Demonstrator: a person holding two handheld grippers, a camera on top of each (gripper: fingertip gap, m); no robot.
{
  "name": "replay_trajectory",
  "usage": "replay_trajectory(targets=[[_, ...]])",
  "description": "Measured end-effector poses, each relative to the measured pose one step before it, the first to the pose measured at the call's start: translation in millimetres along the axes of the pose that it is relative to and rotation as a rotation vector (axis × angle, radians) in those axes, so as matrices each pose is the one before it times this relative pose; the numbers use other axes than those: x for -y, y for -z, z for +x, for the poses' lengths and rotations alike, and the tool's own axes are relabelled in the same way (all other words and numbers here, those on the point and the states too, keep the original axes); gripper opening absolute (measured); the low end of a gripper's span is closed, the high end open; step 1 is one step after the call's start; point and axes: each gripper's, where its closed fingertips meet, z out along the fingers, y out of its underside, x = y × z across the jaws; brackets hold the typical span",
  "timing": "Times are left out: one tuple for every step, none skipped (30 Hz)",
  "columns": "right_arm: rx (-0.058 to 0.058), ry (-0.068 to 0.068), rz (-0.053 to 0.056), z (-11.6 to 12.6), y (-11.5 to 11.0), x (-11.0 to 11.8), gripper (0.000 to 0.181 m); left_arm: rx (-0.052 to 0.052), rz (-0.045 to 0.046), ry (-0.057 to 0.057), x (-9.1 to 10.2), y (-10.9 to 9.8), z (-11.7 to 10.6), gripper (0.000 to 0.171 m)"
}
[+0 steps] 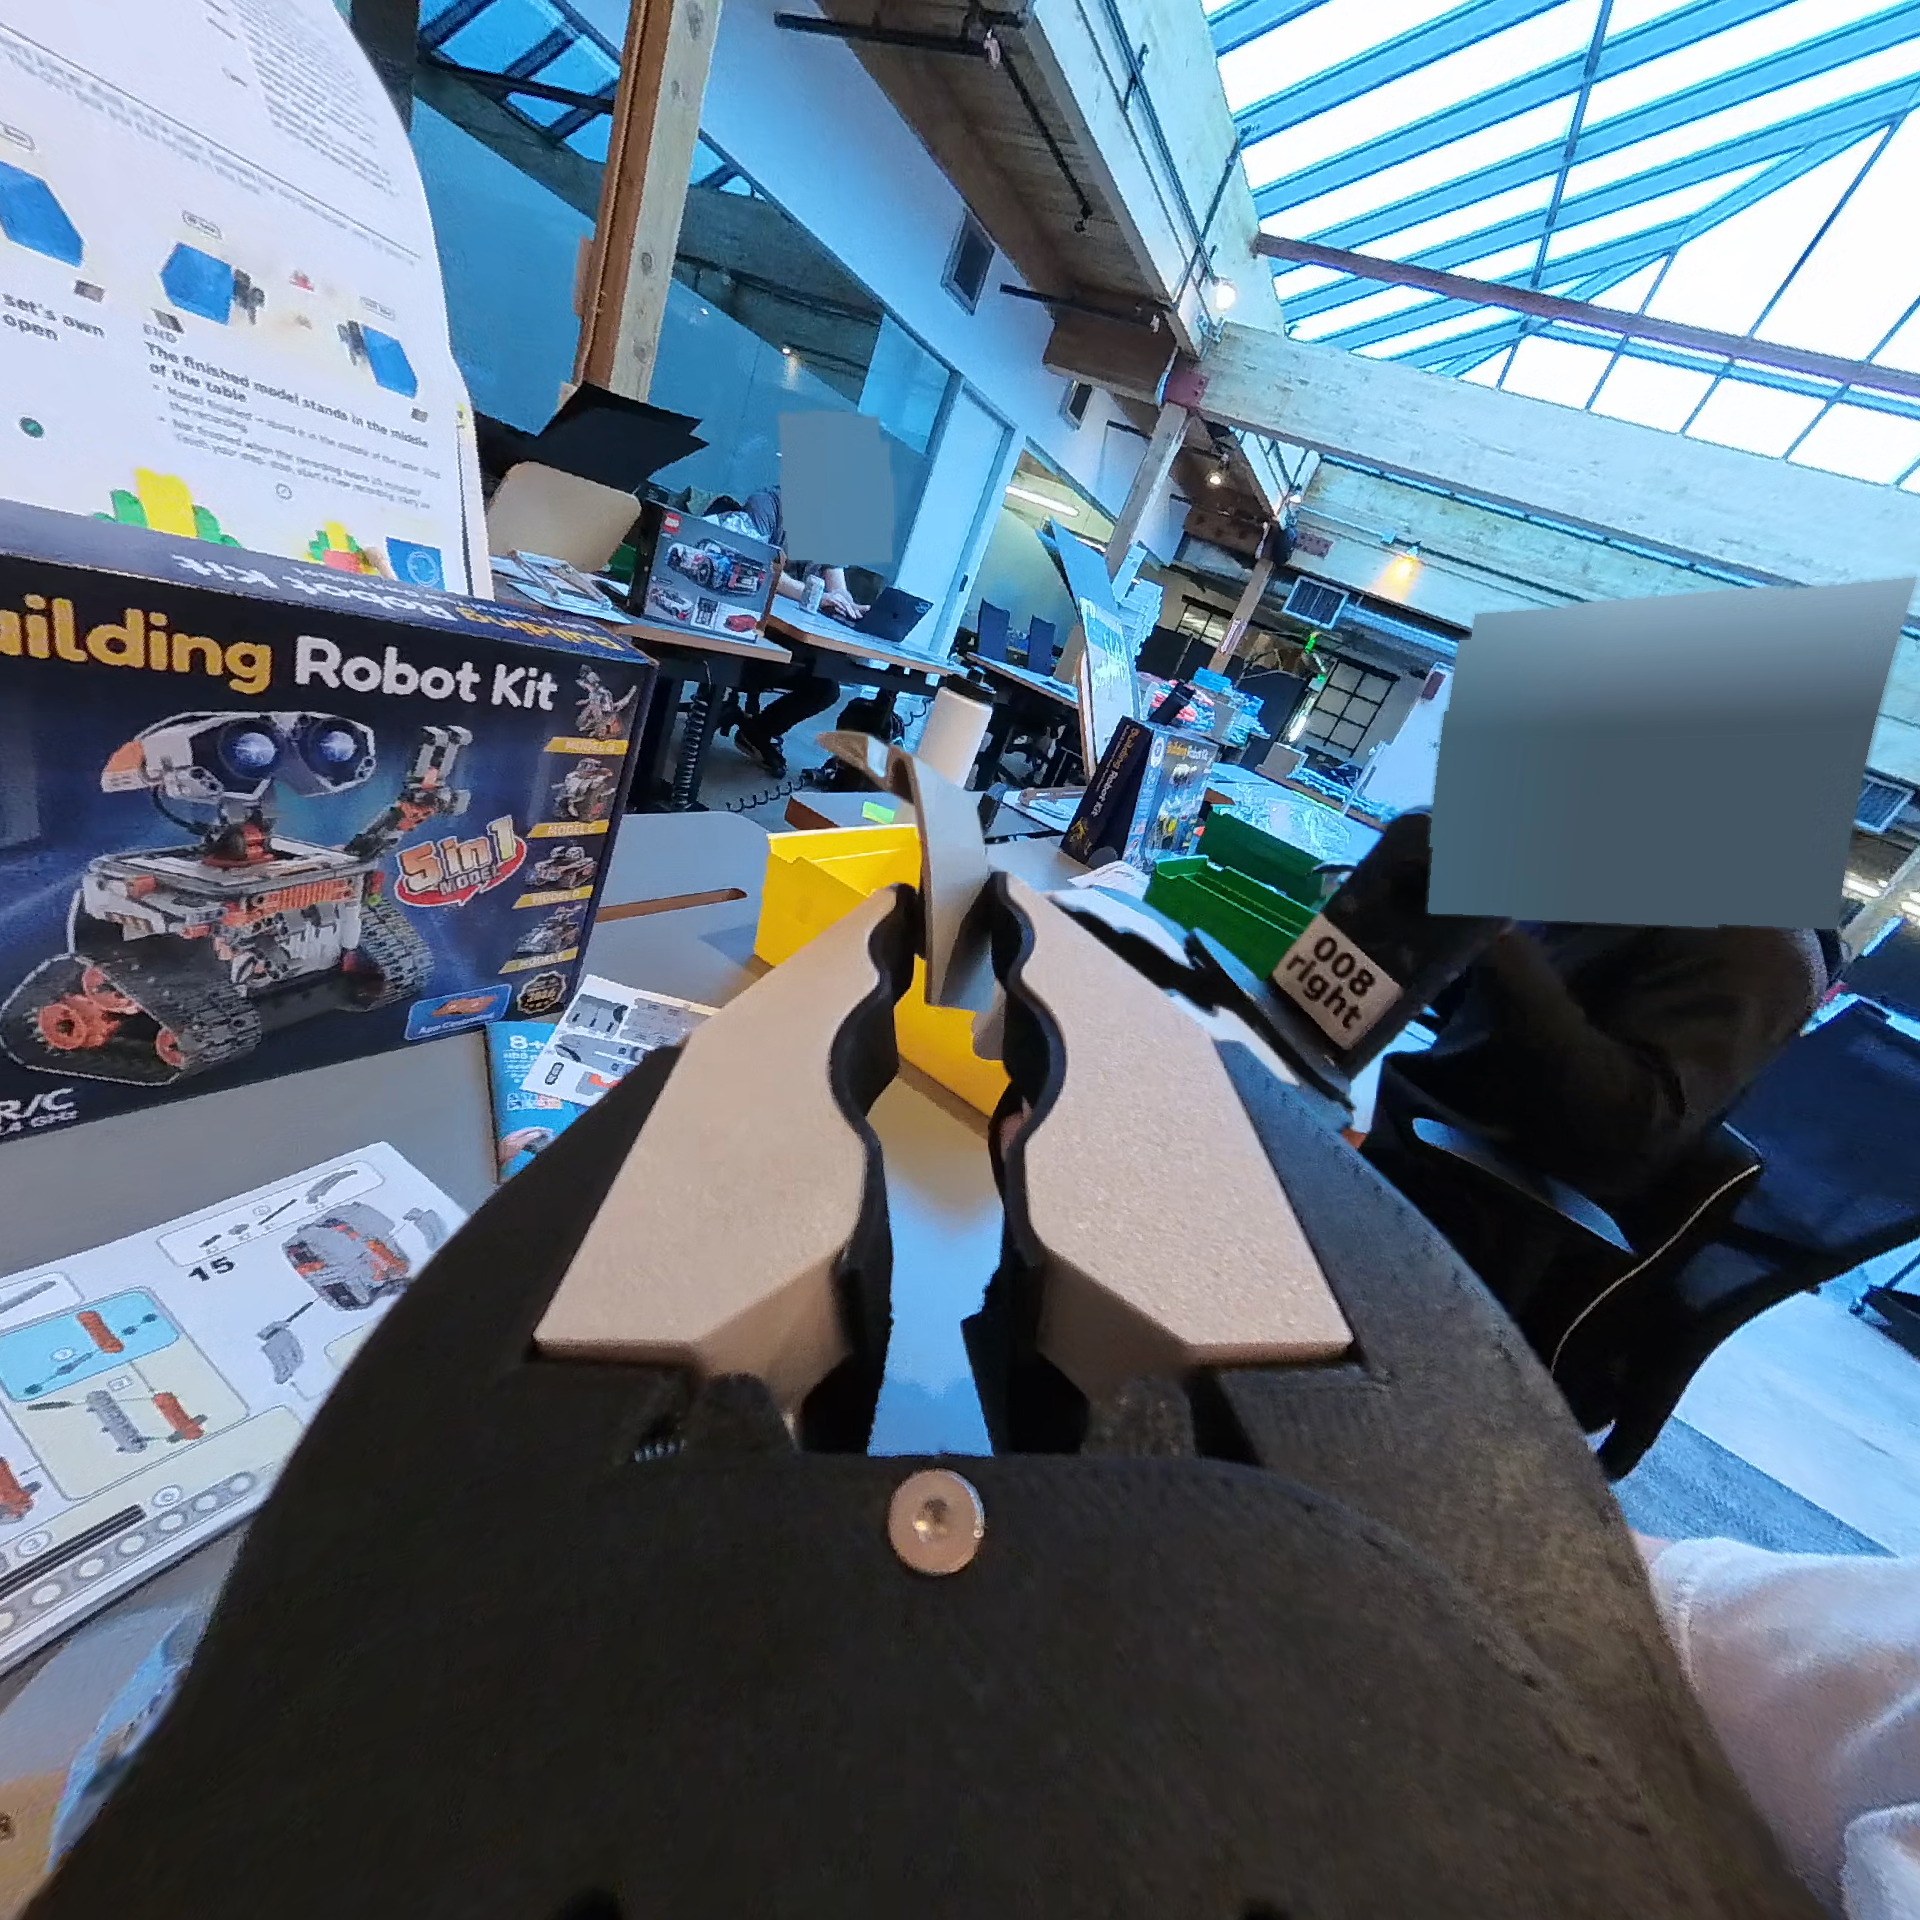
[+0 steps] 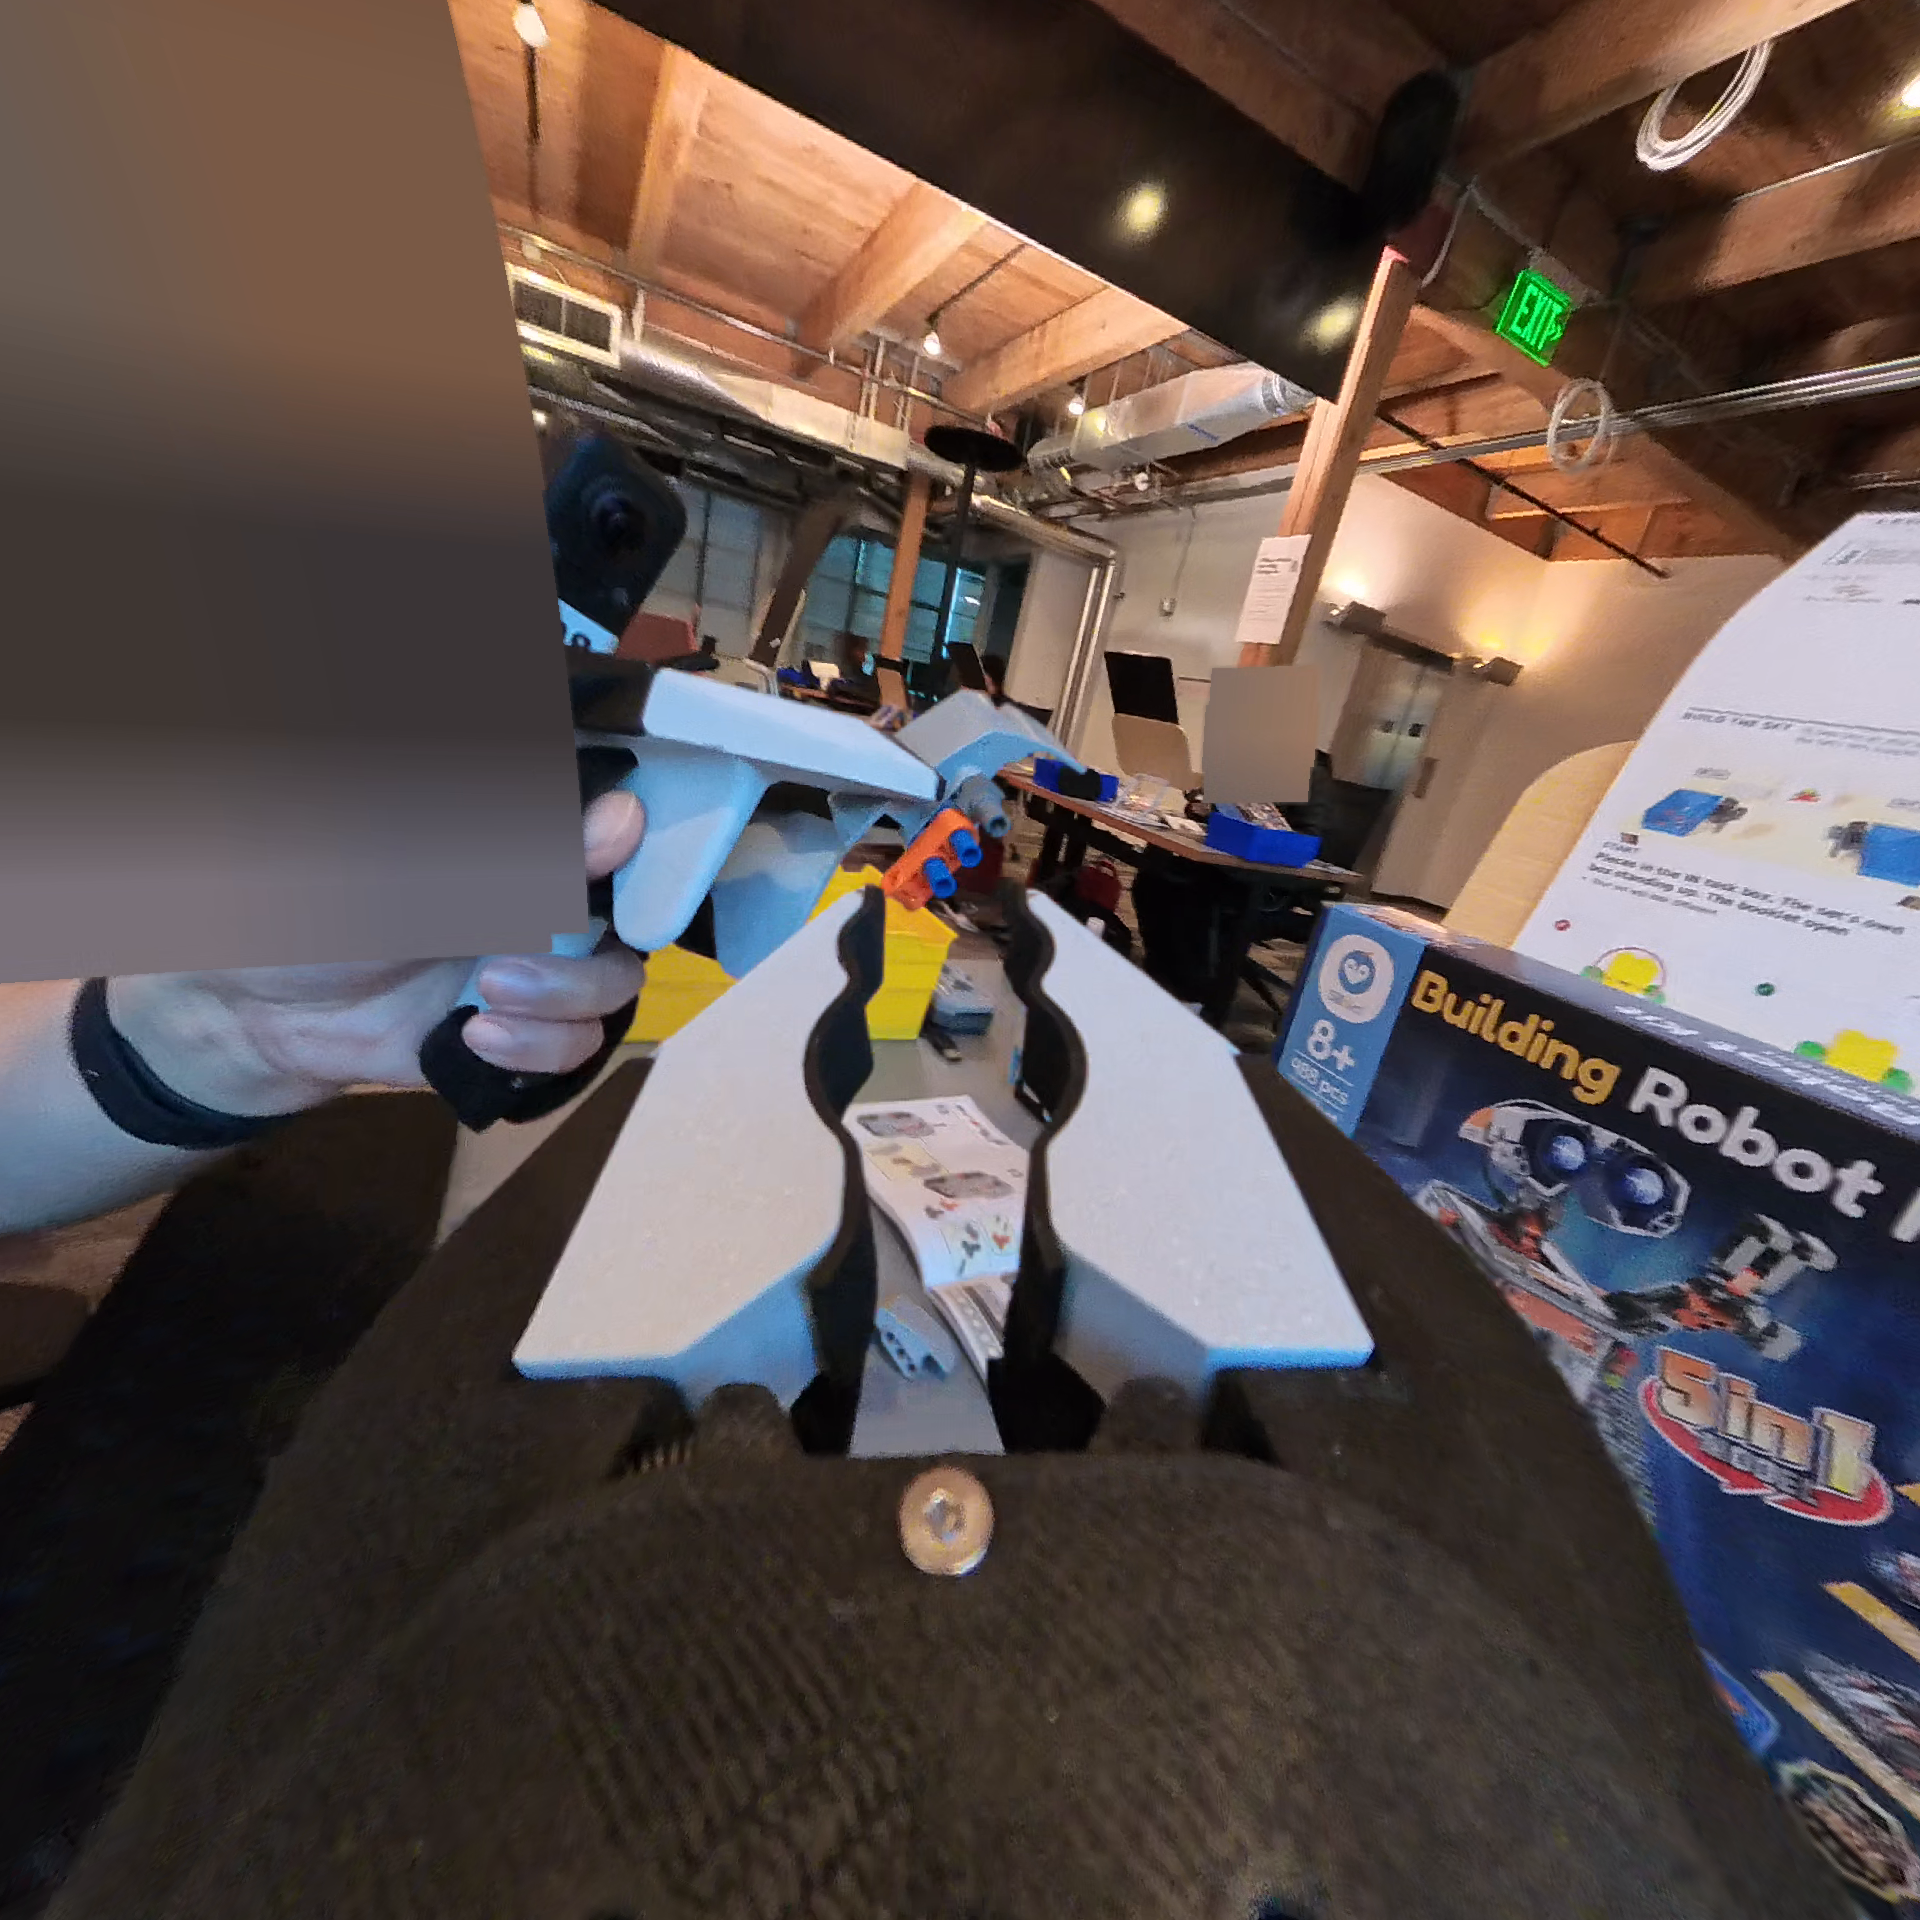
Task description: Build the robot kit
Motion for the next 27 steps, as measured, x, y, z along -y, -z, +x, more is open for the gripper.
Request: replay_trajectory(targets=[[0.0024,0.0064,-0.0051,-2.13,0.00,0.33,0.021,0.0007,0.00781,0.0084,0.80,-0.13,1.12,0.012],[0.0049,-0.0209,0.0070,-1.31,-0.26,1.41,0.020,-0.0007,0.00584,0.0079,0.41,-0.06,1.27,0.011],[-0.0010,-0.0425,0.0085,0.84,-0.48,0.40,0.020,-0.0008,-0.00004,0.0050,-0.50,-0.50,1.43,0.011],[0.0063,-0.0538,0.0076,0.80,-0.50,-0.35,0.019,-0.0005,-0.00132,0.0018,-0.69,-0.60,1.60,0.011],[0.0122,-0.0579,0.0144,0.28,-0.33,0.11,0.019,-0.0005,0.00029,-0.0010,-0.58,-0.56,1.74,0.011],[0.0166,-0.0610,0.0201,-0.24,-0.23,0.78,0.018,0.0002,-0.00059,-0.0024,-0.73,-0.72,1.53,0.011],[0.0294,-0.0616,0.0127,-1.74,-0.36,-0.27,0.016,0.0000,-0.00092,-0.0010,-0.75,-0.70,1.33,0.012],[0.0301,-0.0598,0.0105,-1.65,-0.18,-0.56,0.013,-0.0002,0.00031,0.0014,-0.61,-0.53,0.94,0.011],[0.0214,-0.0537,0.0187,-0.34,0.16,0.30,0.012,-0.0008,0.00149,0.0027,-0.54,-0.41,0.64,0.011],[0.0175,-0.0459,0.0191,0.06,0.27,0.45,0.011,-0.0013,0.00225,0.0035,-0.47,-0.49,0.30,0.012],[0.0163,-0.0397,0.0121,0.06,0.14,-0.15,0.011,-0.0003,0.00200,0.0037,-0.86,-0.54,-0.03,0.011],[0.0190,-0.0312,0.0106,-0.59,0.26,0.24,0.008,-0.0012,-0.00011,0.0031,-1.16,-0.62,-0.31,0.012],[0.0057,-0.0234,0.0143,1.05,0.80,0.88,0.007,-0.0007,-0.00089,0.0035,-1.35,-0.80,-0.51,0.011],[0.0022,-0.0200,0.0025,1.85,0.75,-0.62,0.006,-0.0014,-0.00024,0.0035,-1.14,-0.45,-0.78,0.012],[0.0114,-0.0234,-0.0096,0.80,1.05,-1.66,0.006,-0.0075,-0.00458,0.0000,-1.64,-0.42,-0.26,0.012],[0.0150,-0.0246,-0.0098,0.75,1.66,-0.94,0.006,-0.0149,-0.01481,0.0001,-2.57,-0.24,0.16,0.012],[0.0088,-0.0240,-0.0231,1.97,2.31,-2.40,0.006,-0.0256,-0.02402,0.0093,-3.47,-0.18,0.75,0.014],[-0.0139,-0.0105,-0.0274,5.01,2.99,-3.05,0.006,-0.0313,-0.02548,0.0232,-3.65,0.43,0.15,0.024],[-0.0142,-0.0008,-0.0234,4.38,3.29,-2.61,0.006,-0.0295,-0.02071,0.0323,-3.12,1.27,-1.55,0.031],[0.0018,-0.0045,-0.0211,1.57,3.18,-2.08,0.005,-0.0288,-0.01426,0.0335,-1.90,2.00,-2.52,0.034],[0.0117,-0.0072,-0.0268,-0.11,2.43,-2.91,0.005,-0.0285,-0.00866,0.0349,-1.01,2.25,-2.85,0.036],[0.0016,-0.0080,-0.0378,1.43,1.93,-4.45,0.005,-0.0343,-0.00845,0.0368,-0.73,1.91,-2.11,0.036],[-0.0004,-0.0052,-0.0307,1.39,1.31,-3.99,0.005,-0.0354,-0.01834,0.0357,-2.17,1.10,-1.84,0.032],[0.0121,-0.0125,-0.0302,-0.46,0.58,-4.23,0.005,-0.0339,-0.02833,0.0350,-3.80,0.03,-2.01,0.031],[0.0156,-0.0136,-0.0289,-1.25,-0.21,-4.22,0.006,-0.0336,-0.03063,0.0372,-4.33,-0.38,-2.02,0.031],[0.0053,-0.0096,-0.0233,0.39,-0.47,-3.84,0.006,-0.0319,-0.03056,0.0361,-4.65,-0.82,-1.95,0.029],[0.0045,-0.0043,-0.0252,0.34,-0.97,-4.49,0.006,-0.0295,-0.02749,0.0371,-4.67,-1.01,-2.10,0.025]])
